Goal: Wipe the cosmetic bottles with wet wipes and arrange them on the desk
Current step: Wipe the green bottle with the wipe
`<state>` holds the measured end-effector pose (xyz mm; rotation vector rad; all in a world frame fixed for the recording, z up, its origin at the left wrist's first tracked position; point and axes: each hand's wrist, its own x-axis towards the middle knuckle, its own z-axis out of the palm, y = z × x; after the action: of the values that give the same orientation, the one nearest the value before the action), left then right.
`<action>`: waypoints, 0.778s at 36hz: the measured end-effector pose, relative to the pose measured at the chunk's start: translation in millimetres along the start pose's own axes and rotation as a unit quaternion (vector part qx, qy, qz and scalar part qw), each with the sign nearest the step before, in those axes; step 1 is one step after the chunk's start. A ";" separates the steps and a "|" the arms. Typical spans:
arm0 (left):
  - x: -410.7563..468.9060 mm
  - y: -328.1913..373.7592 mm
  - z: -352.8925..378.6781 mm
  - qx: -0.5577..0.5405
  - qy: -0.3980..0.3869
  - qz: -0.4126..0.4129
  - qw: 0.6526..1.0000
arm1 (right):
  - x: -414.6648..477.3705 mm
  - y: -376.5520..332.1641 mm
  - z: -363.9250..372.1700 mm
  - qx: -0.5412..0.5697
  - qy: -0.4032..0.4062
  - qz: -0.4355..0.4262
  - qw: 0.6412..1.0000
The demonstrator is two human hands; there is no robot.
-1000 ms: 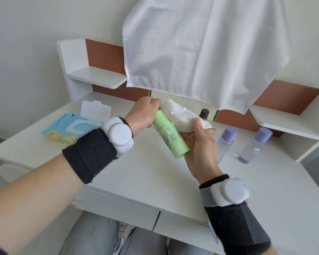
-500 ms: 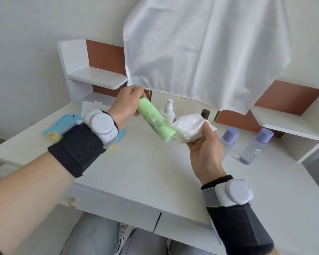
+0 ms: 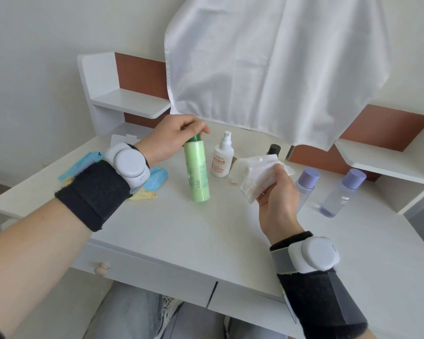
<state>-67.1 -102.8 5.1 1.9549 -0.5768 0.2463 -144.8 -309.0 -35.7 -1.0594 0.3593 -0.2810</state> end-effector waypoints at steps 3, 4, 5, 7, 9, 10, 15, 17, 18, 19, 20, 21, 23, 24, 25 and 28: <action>1.8 4.7 0.3 0.017 -0.020 0.026 0.999 | -0.6 -0.9 -1.0 0.007 -0.012 -0.001 1.000; 2.5 6.2 0.7 0.017 -0.022 0.032 0.999 | -0.9 -1.2 -1.1 0.010 -0.018 -0.001 1.000; 3.2 7.5 1.6 0.017 -0.022 0.039 0.999 | -1.1 -1.4 -1.1 0.013 -0.021 0.001 1.000; 3.9 9.8 4.3 0.013 -0.020 0.051 0.998 | -1.7 -2.0 -1.2 0.022 -0.022 0.007 0.999; 4.1 11.6 9.0 0.012 -0.016 0.058 0.998 | -1.8 -2.2 -1.8 0.027 -0.024 0.012 0.999; 3.4 13.1 11.5 0.017 -0.014 0.059 0.998 | -2.2 -2.5 -2.2 0.026 -0.028 0.013 0.999; 0.5 21.0 21.5 0.042 -0.037 0.061 0.997 | -4.2 -4.0 -1.0 0.024 -0.032 0.025 0.999; -0.4 23.0 22.2 0.040 -0.047 0.057 0.997 | -4.5 -4.1 -0.6 0.022 -0.035 0.033 0.999; -1.1 23.7 21.3 0.030 -0.054 0.050 0.997 | -4.6 -4.0 -0.6 0.022 -0.035 0.038 0.998; -1.9 24.4 20.3 0.014 -0.061 0.043 0.997 | -4.3 -3.7 -0.7 0.022 -0.035 0.043 0.998; -3.2 25.1 18.6 -0.007 -0.068 0.035 0.997 | -4.8 -3.9 -0.8 0.023 -0.034 0.046 0.998; -4.6 25.9 16.9 -0.031 -0.074 0.029 0.996 | -5.3 -4.5 -0.5 0.024 -0.031 0.049 0.998; -7.7 26.1 13.4 -0.071 -0.085 0.019 0.994 | -6.4 -4.8 0.1 0.025 -0.030 0.054 0.998; -9.0 25.2 11.6 -0.079 -0.088 0.016 0.993 | -7.2 -4.7 0.2 0.025 -0.031 0.056 0.998; -10.0 24.3 10.5 -0.079 -0.091 0.013 0.993 | -7.6 -4.5 0.2 0.025 -0.035 0.057 0.997; -12.4 22.2 8.7 -0.078 -0.097 0.009 0.992 | -7.5 -4.3 0.2 0.016 -0.058 0.059 0.996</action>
<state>-89.6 -114.8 13.7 1.8342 -0.7194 0.0208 -151.7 -307.9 -30.7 -1.0148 0.3102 -0.1194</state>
